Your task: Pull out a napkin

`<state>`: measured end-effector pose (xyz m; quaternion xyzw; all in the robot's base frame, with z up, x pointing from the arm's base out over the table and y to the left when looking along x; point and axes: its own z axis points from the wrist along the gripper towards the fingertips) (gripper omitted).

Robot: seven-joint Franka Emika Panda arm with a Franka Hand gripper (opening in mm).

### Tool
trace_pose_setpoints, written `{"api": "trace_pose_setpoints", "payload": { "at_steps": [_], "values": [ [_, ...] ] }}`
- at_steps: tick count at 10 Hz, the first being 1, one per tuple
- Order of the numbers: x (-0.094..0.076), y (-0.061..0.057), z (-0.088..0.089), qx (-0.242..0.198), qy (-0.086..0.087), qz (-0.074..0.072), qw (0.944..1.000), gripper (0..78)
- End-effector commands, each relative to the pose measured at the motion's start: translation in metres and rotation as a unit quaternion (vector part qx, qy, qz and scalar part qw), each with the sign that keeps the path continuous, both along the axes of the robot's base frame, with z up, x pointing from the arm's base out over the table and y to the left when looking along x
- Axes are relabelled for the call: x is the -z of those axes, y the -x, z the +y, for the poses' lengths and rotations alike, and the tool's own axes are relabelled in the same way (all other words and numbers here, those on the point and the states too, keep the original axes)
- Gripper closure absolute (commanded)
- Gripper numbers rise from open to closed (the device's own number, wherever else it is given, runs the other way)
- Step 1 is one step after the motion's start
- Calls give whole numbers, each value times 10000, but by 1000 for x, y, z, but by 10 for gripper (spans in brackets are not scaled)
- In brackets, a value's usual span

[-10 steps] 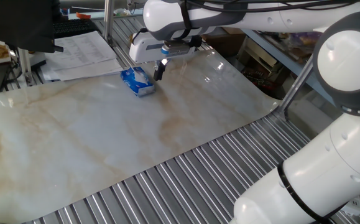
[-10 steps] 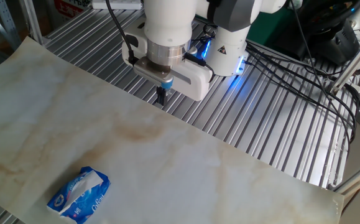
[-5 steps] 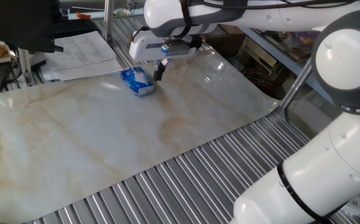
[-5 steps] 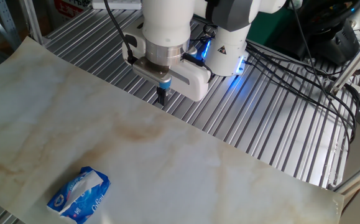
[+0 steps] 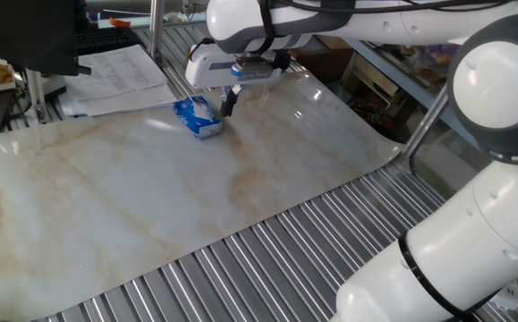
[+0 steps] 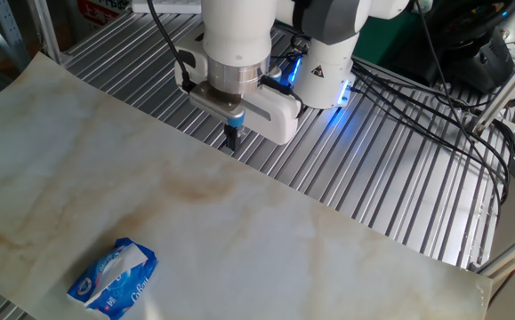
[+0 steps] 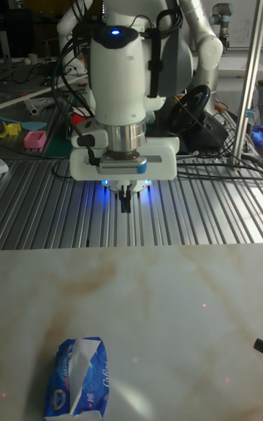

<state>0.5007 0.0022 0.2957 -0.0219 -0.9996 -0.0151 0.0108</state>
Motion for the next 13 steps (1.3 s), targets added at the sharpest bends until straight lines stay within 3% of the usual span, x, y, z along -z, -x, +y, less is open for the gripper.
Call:
{"api": "trace_pose_setpoints", "payload": {
  "at_steps": [1, 3, 7, 10, 13],
  "values": [
    [3, -6, 4, 18, 7, -33, 10000, 776],
    [1, -11, 4, 42, -4, -32, 10000, 776],
    [-8, -40, 8, 27, -19, 5, 10000, 776],
    [-6, -52, 32, 247, -10, 10, 9997, 776],
    [-6, -67, 45, 325, -9, 48, 9995, 776]
  ]
}}
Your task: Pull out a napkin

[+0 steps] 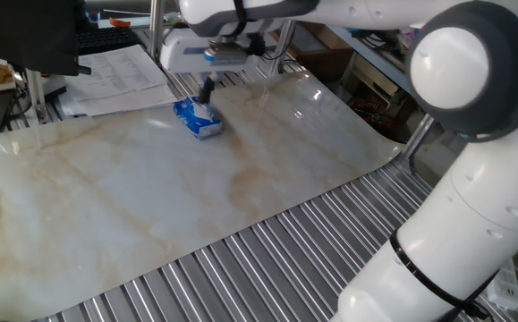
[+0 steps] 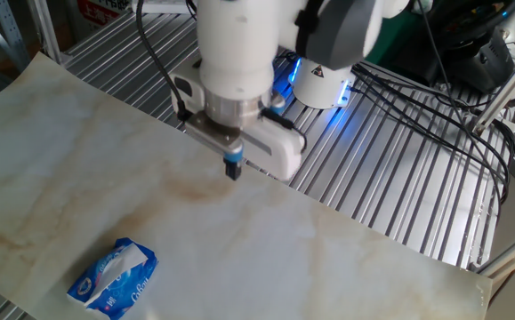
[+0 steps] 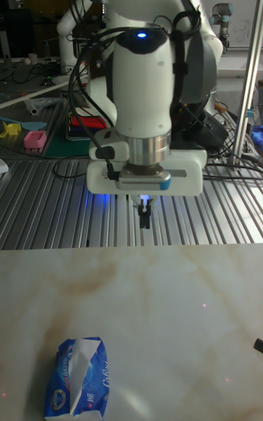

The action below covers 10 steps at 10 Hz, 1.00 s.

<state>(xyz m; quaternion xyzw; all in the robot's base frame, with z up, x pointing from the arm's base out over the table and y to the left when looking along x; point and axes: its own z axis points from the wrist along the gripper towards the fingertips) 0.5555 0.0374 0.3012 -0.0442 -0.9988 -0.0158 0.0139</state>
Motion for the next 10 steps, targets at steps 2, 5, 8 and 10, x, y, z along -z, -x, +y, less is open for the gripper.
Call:
{"api": "trace_pose_setpoints", "payload": {
  "at_steps": [2, 5, 8, 10],
  "values": [
    [1, -22, 10, 90, -8, 1, 10000, 776],
    [-1, -39, 11, 49, -14, 14, 10000, 776],
    [2, -48, 30, 253, 5, 5, 9997, 776],
    [0, -54, 40, 341, 18, 16, 9994, 776]
  ]
}}
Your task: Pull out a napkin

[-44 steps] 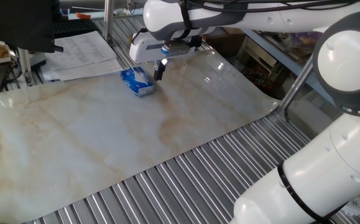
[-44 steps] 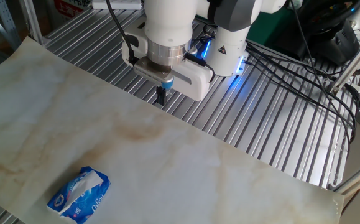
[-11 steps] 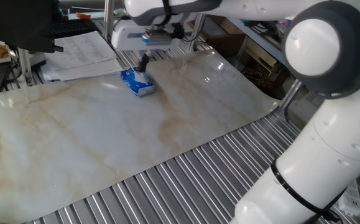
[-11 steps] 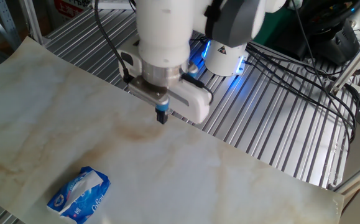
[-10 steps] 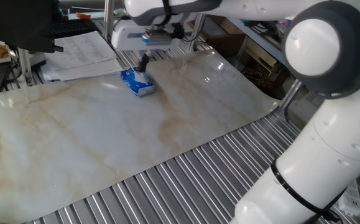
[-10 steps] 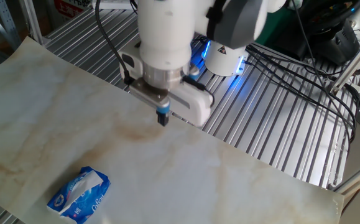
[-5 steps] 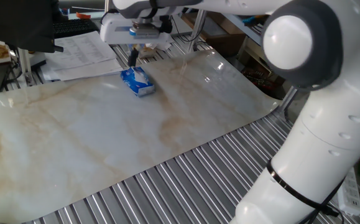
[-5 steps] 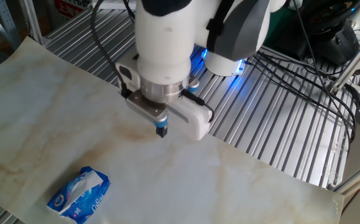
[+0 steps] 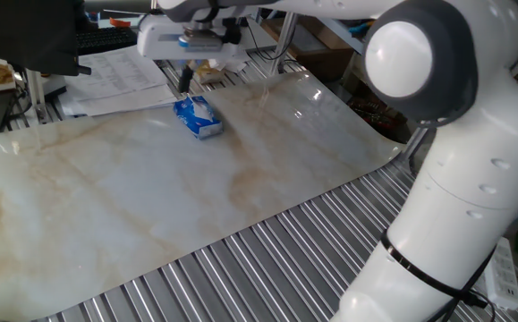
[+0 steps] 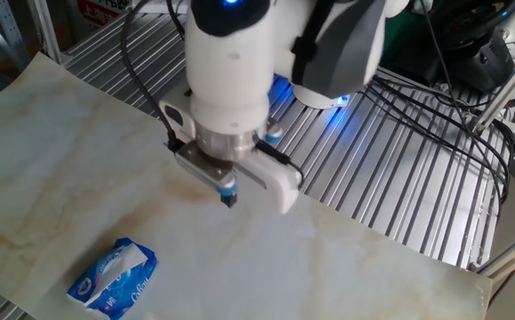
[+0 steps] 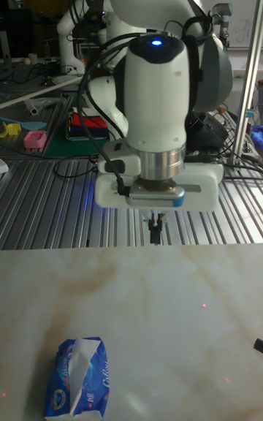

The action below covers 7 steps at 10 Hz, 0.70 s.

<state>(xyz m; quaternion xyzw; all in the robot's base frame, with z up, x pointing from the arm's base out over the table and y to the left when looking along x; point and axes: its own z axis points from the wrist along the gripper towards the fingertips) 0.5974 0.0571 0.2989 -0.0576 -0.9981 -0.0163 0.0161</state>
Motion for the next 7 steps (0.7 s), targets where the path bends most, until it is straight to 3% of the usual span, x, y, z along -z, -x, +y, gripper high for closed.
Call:
{"api": "trace_pose_setpoints", "payload": {
  "at_steps": [1, 7],
  "values": [
    [-3, -16, 24, 228, 29, 0, 9997, 776],
    [-1, -44, 31, 251, 34, 28, 9997, 776]
  ]
}}
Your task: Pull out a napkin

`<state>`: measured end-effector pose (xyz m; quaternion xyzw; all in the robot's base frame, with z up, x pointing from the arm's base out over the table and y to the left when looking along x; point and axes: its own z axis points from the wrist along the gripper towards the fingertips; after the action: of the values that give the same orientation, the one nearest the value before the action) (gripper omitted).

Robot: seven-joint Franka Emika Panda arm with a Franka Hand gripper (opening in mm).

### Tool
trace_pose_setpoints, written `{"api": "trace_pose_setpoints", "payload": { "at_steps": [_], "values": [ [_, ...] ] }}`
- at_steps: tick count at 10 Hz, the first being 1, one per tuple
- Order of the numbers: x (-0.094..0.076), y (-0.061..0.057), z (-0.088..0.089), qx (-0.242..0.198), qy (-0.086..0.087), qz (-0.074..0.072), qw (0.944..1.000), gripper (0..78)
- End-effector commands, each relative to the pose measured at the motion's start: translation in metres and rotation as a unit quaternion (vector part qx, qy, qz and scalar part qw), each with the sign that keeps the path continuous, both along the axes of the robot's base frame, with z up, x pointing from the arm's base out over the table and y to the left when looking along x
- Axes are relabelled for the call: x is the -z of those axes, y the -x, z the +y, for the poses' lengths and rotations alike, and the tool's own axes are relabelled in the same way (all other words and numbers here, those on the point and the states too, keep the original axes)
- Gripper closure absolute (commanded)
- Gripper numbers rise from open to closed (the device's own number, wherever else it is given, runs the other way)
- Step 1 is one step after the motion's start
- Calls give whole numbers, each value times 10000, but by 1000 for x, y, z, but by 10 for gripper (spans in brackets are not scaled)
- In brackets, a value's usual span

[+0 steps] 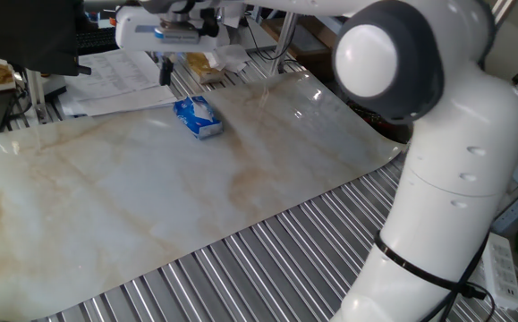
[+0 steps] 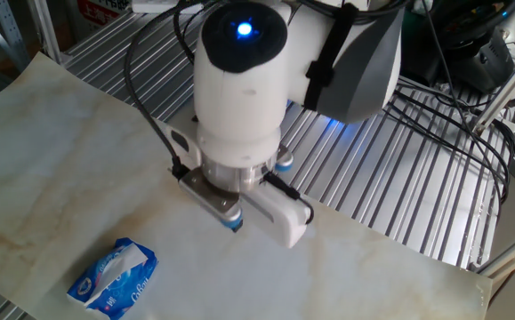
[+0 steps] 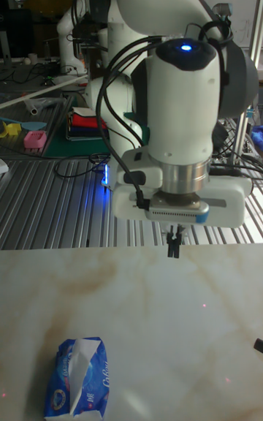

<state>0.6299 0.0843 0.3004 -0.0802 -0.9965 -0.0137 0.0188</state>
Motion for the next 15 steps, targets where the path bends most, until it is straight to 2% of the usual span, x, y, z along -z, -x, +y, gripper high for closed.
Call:
{"api": "trace_pose_setpoints", "payload": {
  "at_steps": [1, 8, 11, 15],
  "values": [
    [3, -16, 5, 29, 6, -11, 10000, 776],
    [5, -22, 4, 22, 5, -20, 10000, 776],
    [3, -34, -2, -37, 0, 9, 10000, 776],
    [3, -43, -8, -37, 1, 18, 10000, 776]
  ]
}}
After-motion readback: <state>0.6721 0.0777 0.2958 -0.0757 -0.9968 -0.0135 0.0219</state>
